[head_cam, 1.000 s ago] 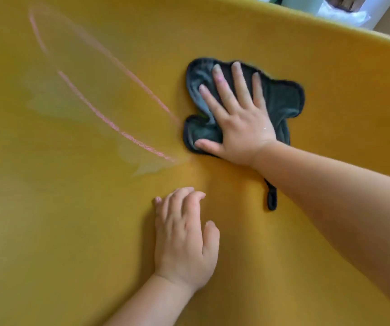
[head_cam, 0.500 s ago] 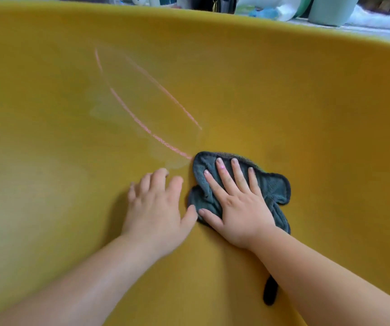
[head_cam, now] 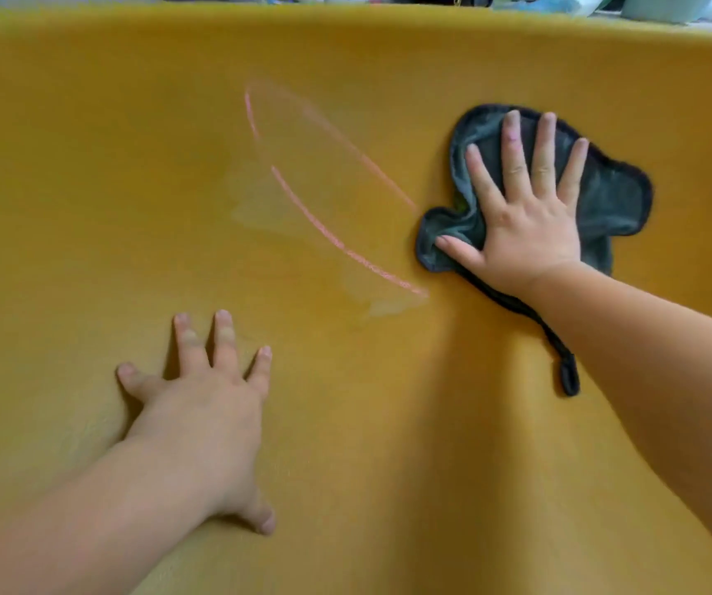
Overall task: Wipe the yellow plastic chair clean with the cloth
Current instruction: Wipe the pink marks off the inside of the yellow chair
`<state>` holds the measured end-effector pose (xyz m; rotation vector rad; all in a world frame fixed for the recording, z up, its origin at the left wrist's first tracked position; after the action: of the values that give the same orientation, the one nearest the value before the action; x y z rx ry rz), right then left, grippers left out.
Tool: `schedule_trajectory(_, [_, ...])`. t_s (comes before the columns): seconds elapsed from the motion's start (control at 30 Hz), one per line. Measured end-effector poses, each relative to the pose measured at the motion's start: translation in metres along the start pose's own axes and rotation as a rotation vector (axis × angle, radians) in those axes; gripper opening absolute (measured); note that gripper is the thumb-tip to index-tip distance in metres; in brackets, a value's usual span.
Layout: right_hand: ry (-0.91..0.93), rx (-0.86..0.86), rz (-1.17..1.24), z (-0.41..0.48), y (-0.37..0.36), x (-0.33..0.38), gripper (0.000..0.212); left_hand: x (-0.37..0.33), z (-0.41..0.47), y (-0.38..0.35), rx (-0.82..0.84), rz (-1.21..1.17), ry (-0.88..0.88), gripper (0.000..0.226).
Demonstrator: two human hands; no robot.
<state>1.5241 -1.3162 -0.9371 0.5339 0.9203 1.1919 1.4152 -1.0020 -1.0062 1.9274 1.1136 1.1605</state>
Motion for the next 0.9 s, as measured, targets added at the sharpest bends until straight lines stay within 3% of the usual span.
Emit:
schedule_trajectory(0.1, [0.081,0.009,0.104,-0.013,-0.007,0.071,0.094,-0.003,0.004,-0.002,0.031,-0.002,0.006,0.163])
schedule_trajectory(0.2, [0.298,0.065,0.247,-0.065,-0.012,0.134,0.079,-0.007,0.007,-0.002,0.061,-0.015,0.005,0.164])
schedule_trajectory(0.33, [0.504,0.115,0.222,-0.103,-0.022,0.115,0.067,-0.008,0.006,-0.003,0.068,-0.041,-0.007,0.165])
schedule_trajectory(0.4, [0.401,0.037,0.094,-0.065,-0.02,0.055,0.071,-0.008,0.005,-0.005,0.062,-0.045,-0.012,0.165])
schedule_trajectory(0.5, [0.013,-0.005,-0.021,0.002,0.001,-0.035,0.074,-0.009,0.007,-0.006,0.064,-0.042,-0.013,0.165])
schedule_trajectory(0.57, [-0.191,-0.059,0.0,0.019,0.014,-0.038,0.078,-0.01,0.009,-0.006,0.077,-0.051,-0.011,0.166])
schedule_trajectory(0.63, [-0.238,-0.089,0.086,0.018,0.012,0.003,0.085,-0.011,0.01,-0.007,0.083,-0.05,-0.008,0.167])
schedule_trajectory(0.7, [-0.131,-0.091,0.187,0.007,0.004,0.065,0.089,-0.011,0.011,-0.008,0.084,-0.042,-0.005,0.166])
schedule_trajectory(0.8, [0.206,-0.057,0.302,-0.027,-0.003,0.15,0.079,-0.011,0.012,-0.007,0.091,-0.044,-0.004,0.166])
schedule_trajectory(0.9, [0.478,0.003,0.359,-0.064,-0.006,0.18,0.07,-0.013,0.012,-0.008,0.103,-0.054,-0.004,0.167])
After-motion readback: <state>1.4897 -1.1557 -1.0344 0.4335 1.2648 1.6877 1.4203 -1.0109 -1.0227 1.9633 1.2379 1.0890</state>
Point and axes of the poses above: each hand's wrist, its own z-axis towards the middle knuckle, its own y-axis out of the back of the hand, x = y × z, the point moved 7 cm from there along z, towards the middle knuckle, and after that the axes turned 6 degrees about -x, right-handed, at the moved point
